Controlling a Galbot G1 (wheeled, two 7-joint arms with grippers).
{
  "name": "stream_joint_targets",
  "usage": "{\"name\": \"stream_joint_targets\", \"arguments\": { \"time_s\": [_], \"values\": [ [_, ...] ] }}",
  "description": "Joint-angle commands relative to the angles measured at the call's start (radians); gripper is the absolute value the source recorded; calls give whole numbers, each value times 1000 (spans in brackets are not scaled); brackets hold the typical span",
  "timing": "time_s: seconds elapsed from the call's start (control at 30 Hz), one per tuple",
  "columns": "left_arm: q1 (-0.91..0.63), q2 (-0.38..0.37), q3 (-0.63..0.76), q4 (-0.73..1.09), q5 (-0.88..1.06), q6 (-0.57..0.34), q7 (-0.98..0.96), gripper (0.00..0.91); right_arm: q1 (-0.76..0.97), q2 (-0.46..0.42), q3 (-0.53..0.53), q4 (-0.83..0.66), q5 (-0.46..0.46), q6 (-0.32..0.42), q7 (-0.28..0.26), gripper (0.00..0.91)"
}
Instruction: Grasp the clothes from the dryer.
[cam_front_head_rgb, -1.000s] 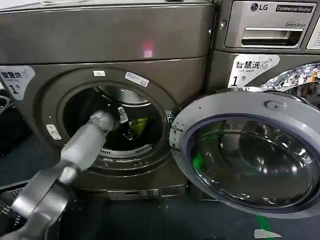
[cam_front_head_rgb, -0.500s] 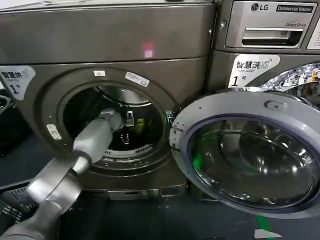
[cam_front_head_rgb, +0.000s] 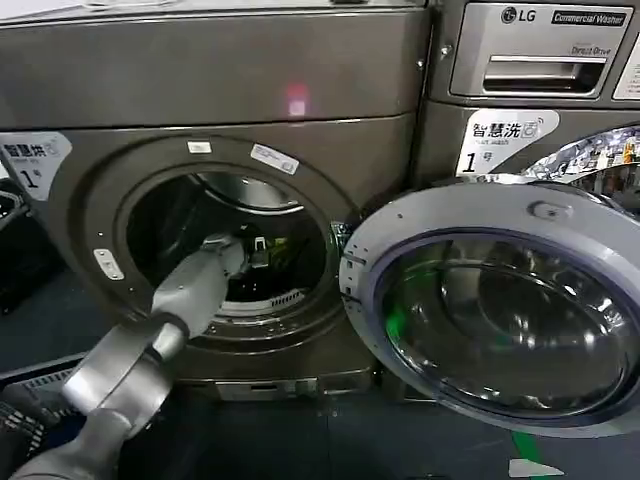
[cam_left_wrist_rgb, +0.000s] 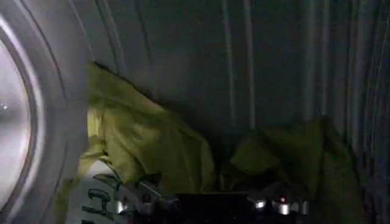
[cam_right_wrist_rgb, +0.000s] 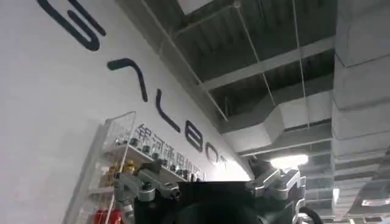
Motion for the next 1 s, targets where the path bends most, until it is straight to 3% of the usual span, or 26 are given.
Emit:
{"name": "stream_joint_targets", "arguments": {
  "time_s": [0.03, 0.27, 0.3, 0.33, 0.37, 0.43, 0.5, 1.0],
  "values": [
    [13, -17, -23, 33, 7, 6, -29, 907, 3, 0, -1, 0, -3, 2, -1, 907],
    [16, -31, -48, 37, 30, 9, -30, 907, 5, 2, 0, -1, -6, 5, -2, 907],
    [15, -32, -49, 40, 31, 6, -25, 705, 5, 2, 2, -2, -6, 5, -2, 907],
    [14, -33, -49, 41, 33, 4, -24, 273, 5, 3, 2, -2, -6, 6, -3, 907],
    [14, -33, -50, 41, 33, 1, -21, 114, 5, 4, 2, -1, -7, 6, -3, 907],
    [15, -34, -51, 41, 34, 0, -23, 46, 5, 5, 2, -2, -8, 8, -4, 907],
    [17, -35, -55, 41, 37, -2, -22, 0, 5, 6, 2, -2, -9, 9, -4, 907],
    [3, -24, -87, 4, 13, -10, -23, 0, 13, 3, -14, 3, -13, 10, -3, 907]
  ]
}}
